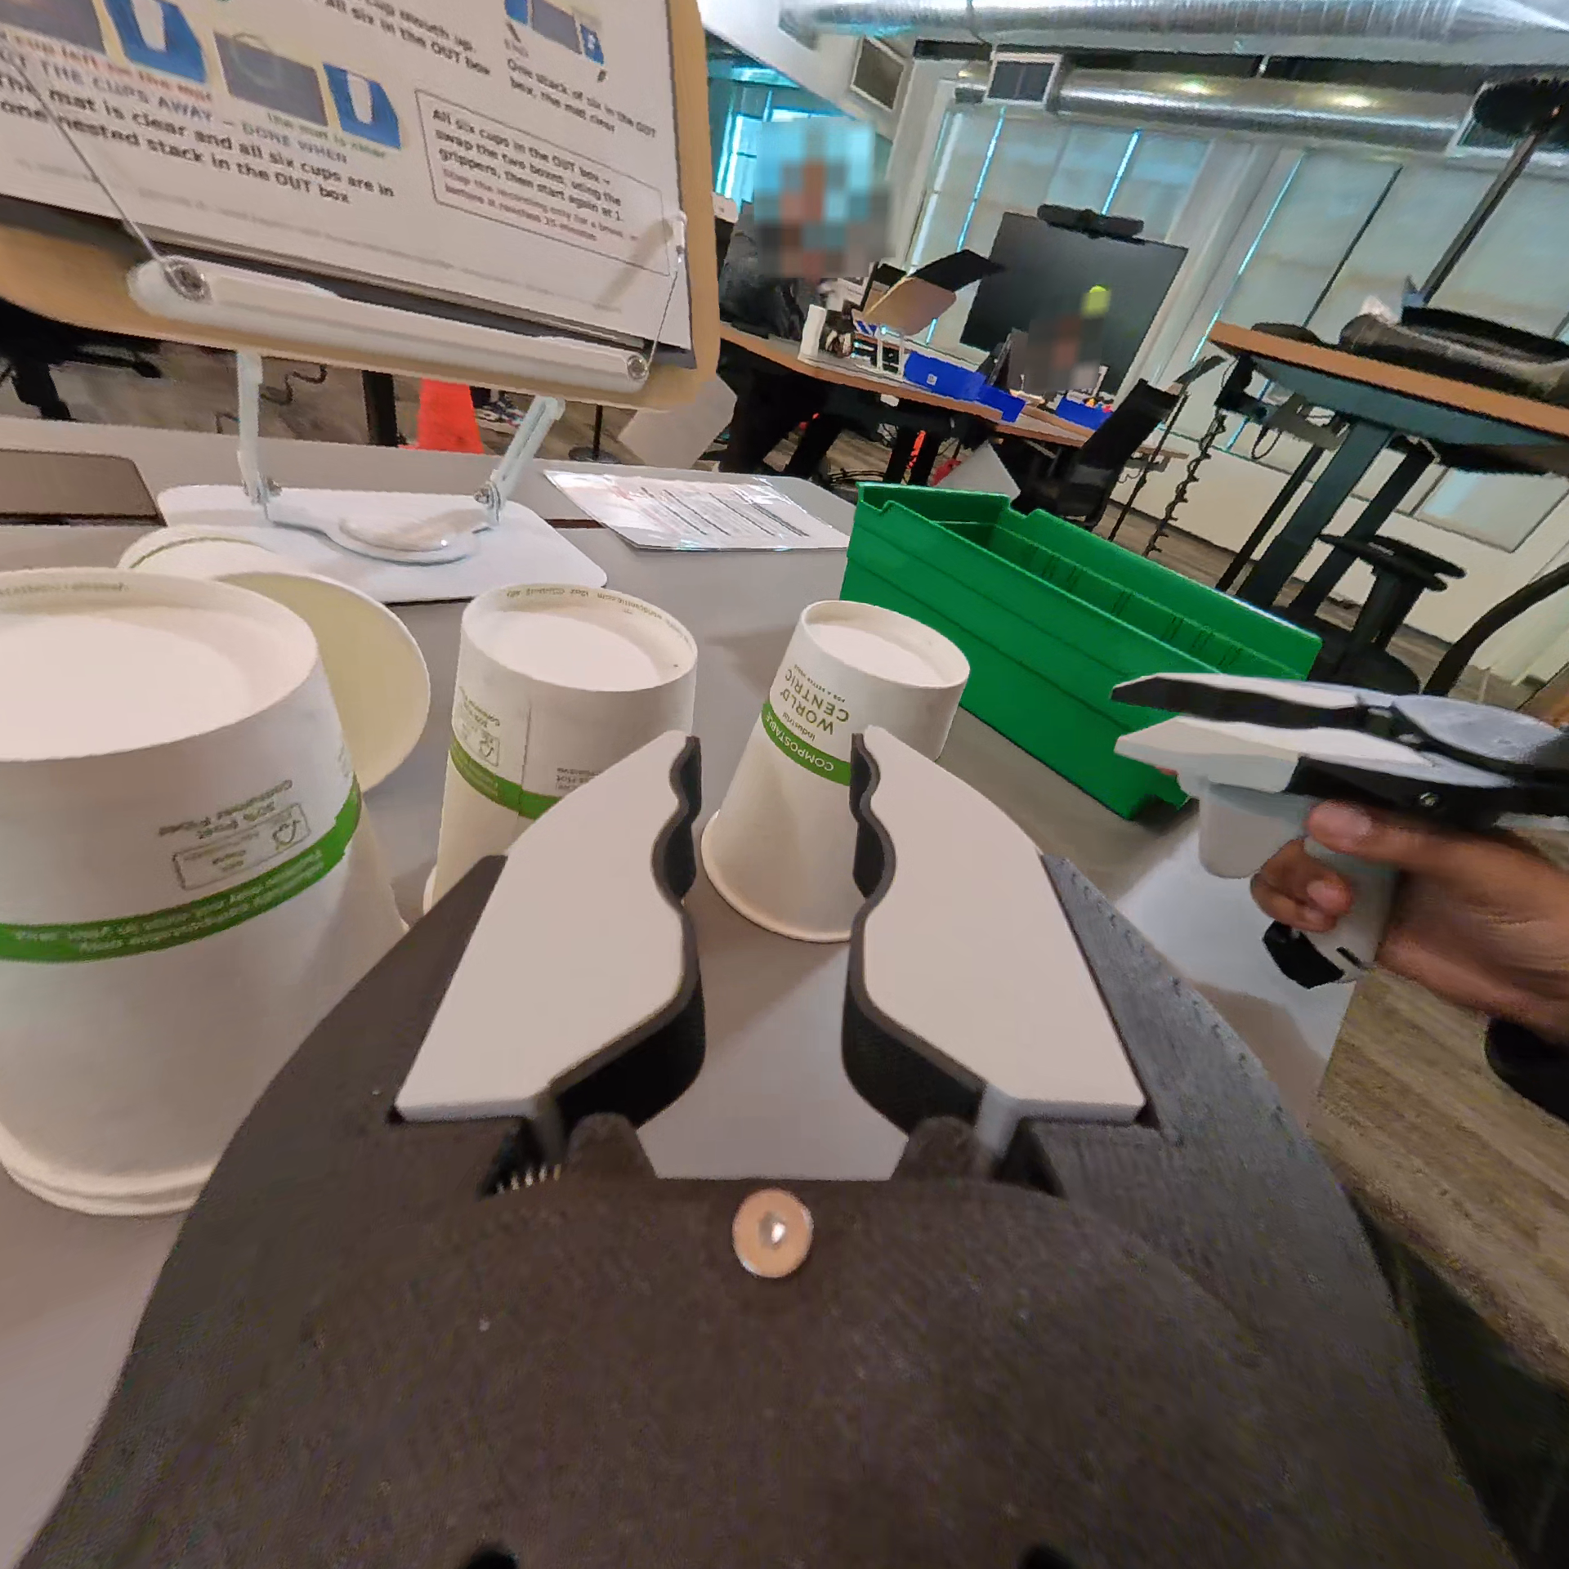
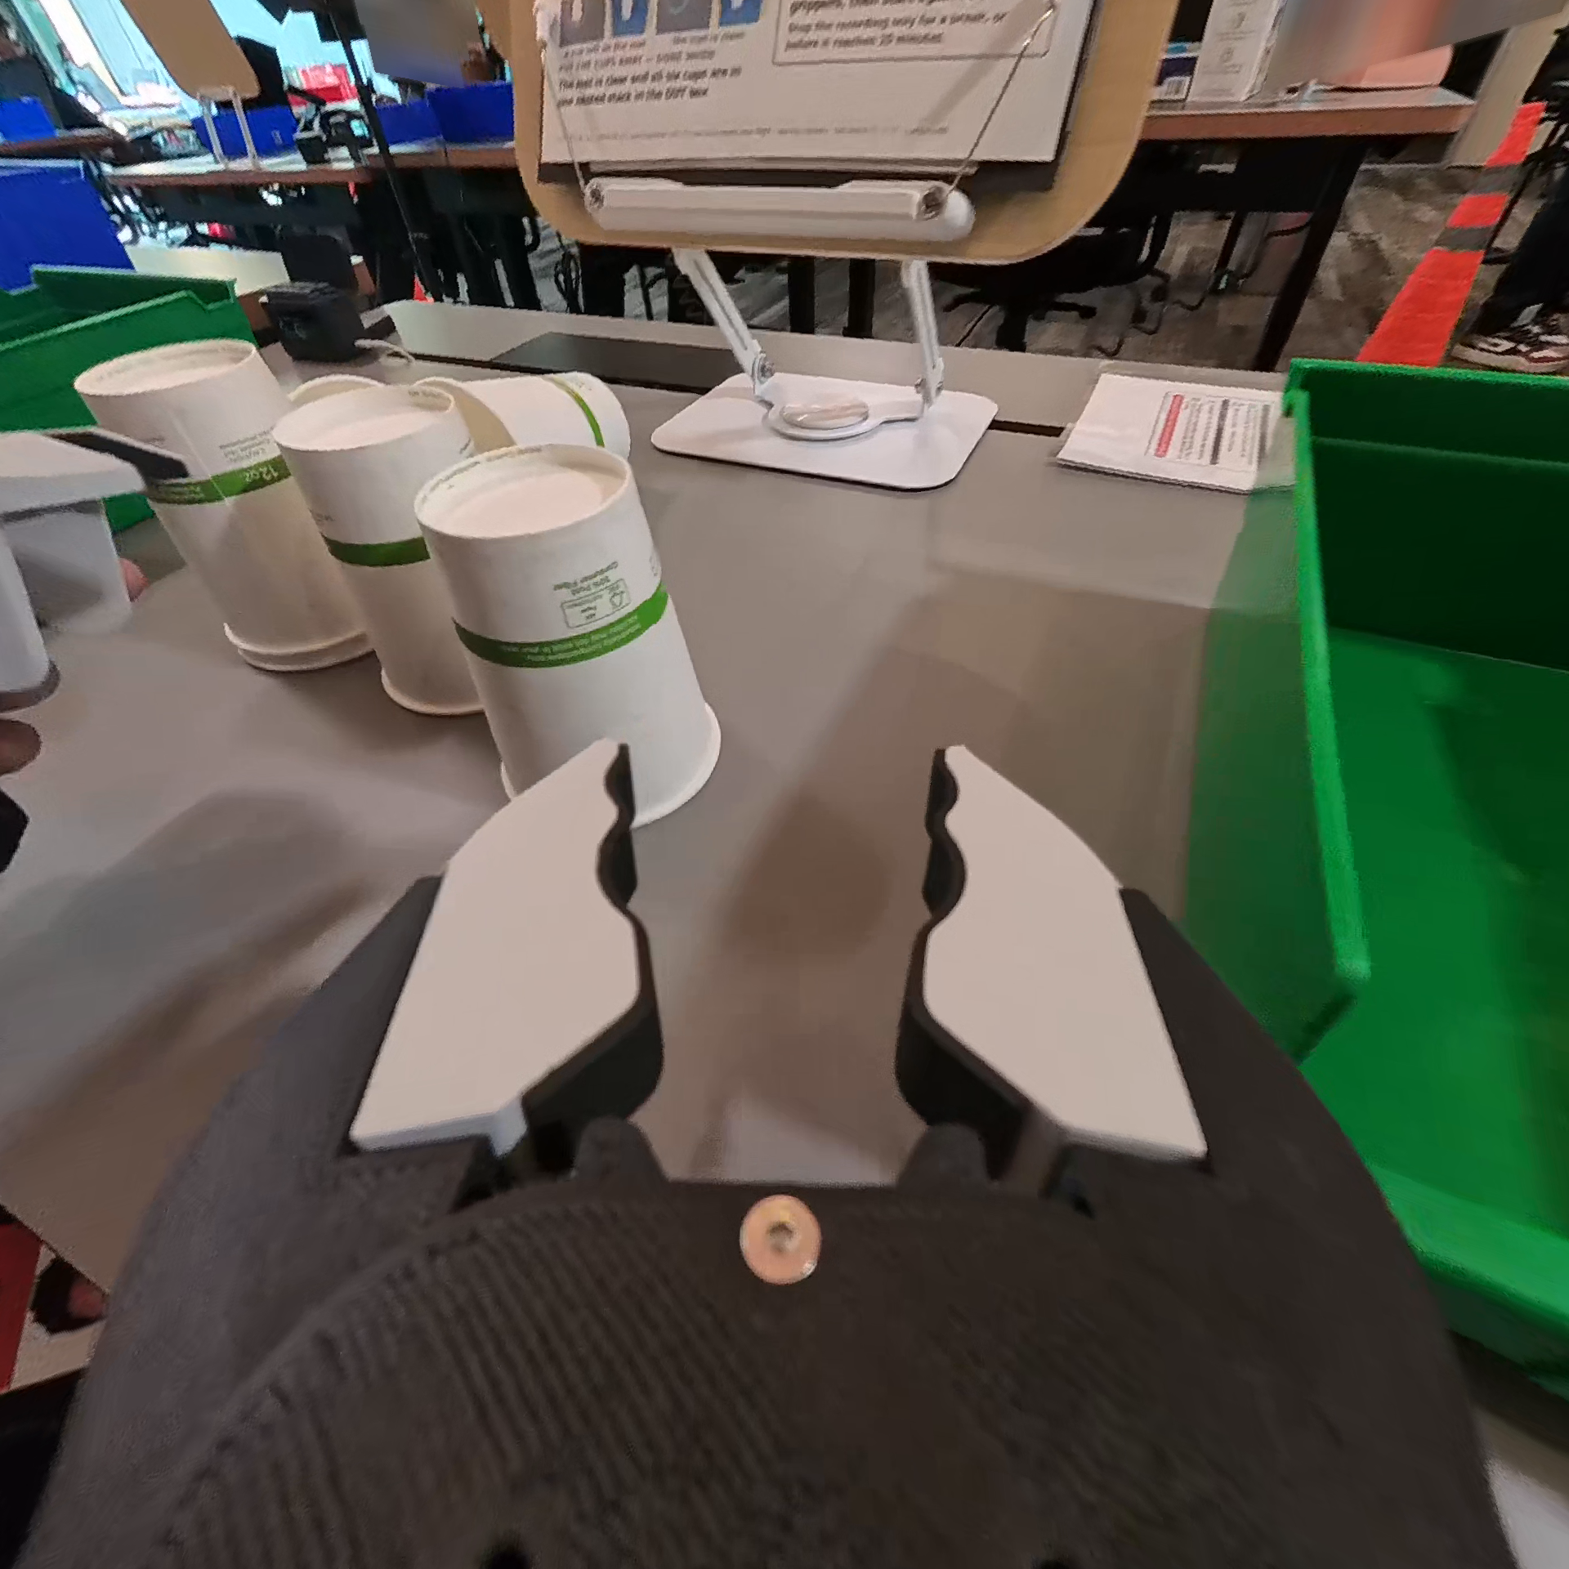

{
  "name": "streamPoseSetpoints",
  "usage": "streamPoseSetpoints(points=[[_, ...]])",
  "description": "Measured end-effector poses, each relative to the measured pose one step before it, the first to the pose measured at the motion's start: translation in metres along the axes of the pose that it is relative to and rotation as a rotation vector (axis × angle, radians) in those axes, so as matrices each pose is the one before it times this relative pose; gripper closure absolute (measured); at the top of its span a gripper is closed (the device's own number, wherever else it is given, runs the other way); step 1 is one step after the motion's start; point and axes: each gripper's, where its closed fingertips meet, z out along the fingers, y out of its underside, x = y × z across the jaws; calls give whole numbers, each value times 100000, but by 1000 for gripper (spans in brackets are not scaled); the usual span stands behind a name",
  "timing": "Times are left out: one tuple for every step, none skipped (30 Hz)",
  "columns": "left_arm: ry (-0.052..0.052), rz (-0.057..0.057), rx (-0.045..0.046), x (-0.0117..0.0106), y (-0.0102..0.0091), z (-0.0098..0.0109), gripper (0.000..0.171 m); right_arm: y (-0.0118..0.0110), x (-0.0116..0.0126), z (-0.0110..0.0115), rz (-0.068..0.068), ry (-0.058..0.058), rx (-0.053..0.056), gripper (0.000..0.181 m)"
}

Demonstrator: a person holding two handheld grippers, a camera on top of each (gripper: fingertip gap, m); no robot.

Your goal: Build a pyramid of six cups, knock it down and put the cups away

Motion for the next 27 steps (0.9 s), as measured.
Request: streamPoseSetpoints(points=[[-225,-1131,186,-192,-17,-157,137,101,-313,297,-1410,-508,-827,111],[-429,-1008,-225,-225,63,-149,137,33,-312,299,-1926,-306,-550,109],[-314,-1237,-563,-204,120,-135,137,-13,-305,291,-2294,-187,-289,108],[120,-1518,-730,-136,145,-124,137,-50,-291,302,-2287,-152,-82,106],[324,-1537,-723,-97,145,-139,137,-77,-304,326,-1937,-321,26,105],[100,-1338,-505,-103,122,-183,137,-71,-321,340,-1390,-652,1,104],[-189,-950,-270,-118,82,-236,137,-64,-352,357,-827,-1068,-115,102],[-435,-515,26,-146,11,-291,137,-78,-374,360,-381,-1350,-180,101],[-616,-162,151,-148,-5,-336,137,-90,-389,349,5,-1500,-127,99],[-753,34,196,-157,-21,-358,137,-125,-430,345,406,-1769,15,96],[-681,37,86,-153,-7,-379,137,-132,-447,347,630,-2014,186,93],[-564,-76,-110,-135,36,-362,137,-145,-388,357,778,-1695,311,91],[-644,-125,-113,-146,58,-368,137,-168,-335,373,795,-1517,317,89],[-721,-58,-107,-163,58,-367,137,-183,-329,368,779,-1517,299,89],[-705,14,-226,-155,78,-377,137,-175,-303,381,760,-1404,313,88],[-860,76,-129,-167,55,-401,137,-167,-260,384,618,-1117,253,88],[-1022,128,98,-199,27,-413,137,-134,-189,375,334,-649,88,87],[-1028,172,199,-192,2,-437,137,-117,-143,377,-63,-295,-47,87],[-1028,202,91,-191,17,-438,137,-115,-76,372,-607,83,-150,86],[-1084,150,23,-221,27,-431,137,-117,5,349,-1301,371,-278,85],[-1073,32,21,-211,39,-424,137,-113,27,323,-2009,240,-377,85],[-924,-125,-22,-195,39,-409,137,-117,117,302,-1990,457,-224,84],[-946,-277,52,-207,34,-399,137,-140,195,270,-1136,585,91,84],[-1026,-284,261,-215,-13,-386,137,-141,114,267,65,-219,272,84],[-916,-210,318,-189,-6,-363,137,-134,30,257,1245,-942,263,84],[-869,-197,179,-194,1,-320,137,-123,-9,246,2015,-1058,253,83],[-927,-178,197,-195,-4,-277,137,-144,-70,223,2228,-1160,349,83]])
